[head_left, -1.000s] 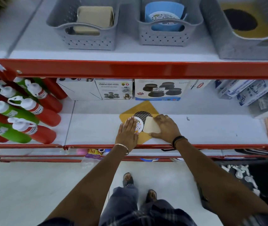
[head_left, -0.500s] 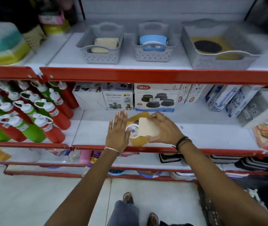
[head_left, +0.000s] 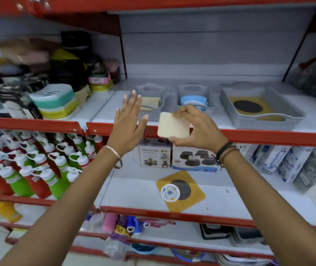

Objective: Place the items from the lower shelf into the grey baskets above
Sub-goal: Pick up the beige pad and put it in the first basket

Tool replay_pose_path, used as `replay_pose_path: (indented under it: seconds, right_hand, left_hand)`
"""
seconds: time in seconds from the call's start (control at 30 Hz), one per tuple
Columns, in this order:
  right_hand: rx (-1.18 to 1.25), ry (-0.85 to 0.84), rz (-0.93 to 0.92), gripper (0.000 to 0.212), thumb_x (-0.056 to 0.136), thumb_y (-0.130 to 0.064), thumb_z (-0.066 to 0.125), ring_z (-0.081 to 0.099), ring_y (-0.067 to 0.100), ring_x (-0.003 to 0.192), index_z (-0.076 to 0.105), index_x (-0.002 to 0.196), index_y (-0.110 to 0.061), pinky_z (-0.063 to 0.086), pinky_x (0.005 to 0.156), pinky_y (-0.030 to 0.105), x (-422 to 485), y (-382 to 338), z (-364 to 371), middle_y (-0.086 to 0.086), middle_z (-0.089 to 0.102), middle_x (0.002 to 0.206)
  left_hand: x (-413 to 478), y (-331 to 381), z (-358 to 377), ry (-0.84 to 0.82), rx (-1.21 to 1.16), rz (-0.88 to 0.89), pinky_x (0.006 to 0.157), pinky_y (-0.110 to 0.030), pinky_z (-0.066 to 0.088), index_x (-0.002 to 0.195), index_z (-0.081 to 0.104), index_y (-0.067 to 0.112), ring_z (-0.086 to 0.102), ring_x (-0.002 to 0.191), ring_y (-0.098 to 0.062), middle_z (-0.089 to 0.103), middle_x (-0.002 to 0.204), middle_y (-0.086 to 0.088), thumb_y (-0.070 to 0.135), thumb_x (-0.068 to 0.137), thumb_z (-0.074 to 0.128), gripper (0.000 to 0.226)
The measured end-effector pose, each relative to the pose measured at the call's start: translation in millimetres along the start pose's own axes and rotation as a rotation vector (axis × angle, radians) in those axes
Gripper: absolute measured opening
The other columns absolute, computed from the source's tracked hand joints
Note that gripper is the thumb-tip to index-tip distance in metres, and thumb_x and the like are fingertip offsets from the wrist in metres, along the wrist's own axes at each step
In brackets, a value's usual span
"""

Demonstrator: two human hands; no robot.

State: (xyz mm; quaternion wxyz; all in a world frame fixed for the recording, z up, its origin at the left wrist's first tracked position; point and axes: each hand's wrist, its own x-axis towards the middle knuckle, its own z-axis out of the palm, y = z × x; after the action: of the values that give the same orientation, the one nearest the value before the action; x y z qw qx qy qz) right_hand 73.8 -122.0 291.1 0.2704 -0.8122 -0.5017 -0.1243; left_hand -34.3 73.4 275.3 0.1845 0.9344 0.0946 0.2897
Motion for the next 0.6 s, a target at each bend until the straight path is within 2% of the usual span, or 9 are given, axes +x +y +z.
replay_pose_path:
  seconds: [0.07, 0.13, 0.2, 0.27, 0.33, 0.4, 0.43, 0.5, 0.6]
  right_hand:
    - [0.02, 0.052, 0.059, 0.086, 0.053, -0.067, 0.053, 0.054, 0.023, 0.11, 0.057, 0.122, -0.015, 0.046, 0.088, 0.036, 35, -1, 1, 0.004, 0.056, 0.123]
    - [-0.001, 0.088, 0.083, 0.085, 0.052, -0.068, 0.055, 0.054, 0.024, 0.112, 0.059, 0.12, -0.016, 0.044, 0.095, 0.036, 73, 3, 6, 0.006, 0.058, 0.123]
    - [-0.04, 0.049, 0.113, 0.078, 0.057, -0.062, 0.065, 0.052, 0.026, 0.116, 0.059, 0.121, -0.017, 0.041, 0.099, 0.036, 112, 10, 16, 0.007, 0.057, 0.124]
    - [-0.07, -0.038, 0.135, 0.07, 0.065, -0.052, 0.073, 0.049, 0.025, 0.119, 0.057, 0.124, -0.019, 0.038, 0.101, 0.034, 149, 17, 29, 0.005, 0.055, 0.128]
    - [-0.071, -0.124, 0.129, 0.067, 0.068, -0.047, 0.074, 0.048, 0.026, 0.12, 0.056, 0.126, -0.018, 0.036, 0.102, 0.033, 173, 22, 42, 0.007, 0.054, 0.128]
    - [-0.055, -0.207, 0.124, 0.065, 0.071, -0.043, 0.074, 0.047, 0.026, 0.12, 0.055, 0.127, -0.016, 0.035, 0.102, 0.031, 187, 25, 56, 0.008, 0.052, 0.127]
    - [-0.042, -0.243, 0.131, 0.064, 0.072, -0.041, 0.074, 0.046, 0.024, 0.12, 0.055, 0.127, -0.016, 0.034, 0.1, 0.028, 191, 27, 63, 0.008, 0.051, 0.128]
    - [-0.001, -0.292, 0.149, 0.059, 0.074, -0.039, 0.073, 0.047, 0.019, 0.119, 0.056, 0.126, -0.016, 0.033, 0.094, 0.021, 194, 31, 70, 0.004, 0.051, 0.13]
    - [0.069, -0.36, 0.199, 0.051, 0.074, -0.038, 0.074, 0.054, 0.015, 0.115, 0.06, 0.118, -0.016, 0.04, 0.095, 0.023, 198, 35, 72, 0.0, 0.056, 0.126]
  left_hand:
    - [26, -17, -8, -0.025, -0.037, -0.009, 0.119, -0.044, 0.001, 0.148, 0.012, 0.016, -0.005, 0.148, -0.021, 0.003, 0.16, -0.003, 0.042, 0.094, 0.029, 0.063]
    - [55, -31, -13, -0.055, -0.059, -0.03, 0.12, -0.045, 0.01, 0.146, 0.022, 0.01, 0.007, 0.147, -0.027, 0.016, 0.158, -0.011, 0.03, 0.096, 0.038, 0.056]
    - [80, -45, -16, -0.094, -0.044, -0.029, 0.118, -0.045, 0.022, 0.138, 0.037, 0.003, 0.022, 0.143, -0.034, 0.031, 0.151, -0.02, 0.011, 0.091, 0.046, 0.048]
    - [101, -59, -15, -0.112, -0.017, -0.019, 0.115, -0.045, 0.028, 0.127, 0.049, -0.003, 0.032, 0.137, -0.038, 0.043, 0.141, -0.025, 0.003, 0.084, 0.048, 0.044]
    - [118, -70, -10, -0.086, -0.012, -0.044, 0.109, -0.045, 0.035, 0.11, 0.061, -0.004, 0.045, 0.125, -0.038, 0.056, 0.126, -0.025, 0.006, 0.081, 0.047, 0.034]
    - [131, -78, -5, -0.071, -0.009, -0.059, 0.098, -0.045, 0.044, 0.09, 0.07, 0.004, 0.055, 0.109, -0.038, 0.069, 0.105, -0.018, 0.015, 0.077, 0.041, 0.033]
    - [137, -82, -3, -0.094, -0.007, -0.061, 0.096, -0.045, 0.045, 0.084, 0.072, 0.009, 0.057, 0.107, -0.036, 0.071, 0.101, -0.013, 0.017, 0.075, 0.039, 0.035]
    - [142, -84, 0, -0.183, 0.004, -0.061, 0.1, -0.042, 0.041, 0.082, 0.073, 0.014, 0.053, 0.112, -0.032, 0.072, 0.104, -0.007, 0.015, 0.079, 0.038, 0.035]
    - [144, -84, 5, -0.256, 0.037, -0.047, 0.102, -0.039, 0.04, 0.087, 0.073, 0.015, 0.048, 0.116, -0.029, 0.07, 0.112, -0.005, 0.007, 0.087, 0.04, 0.034]
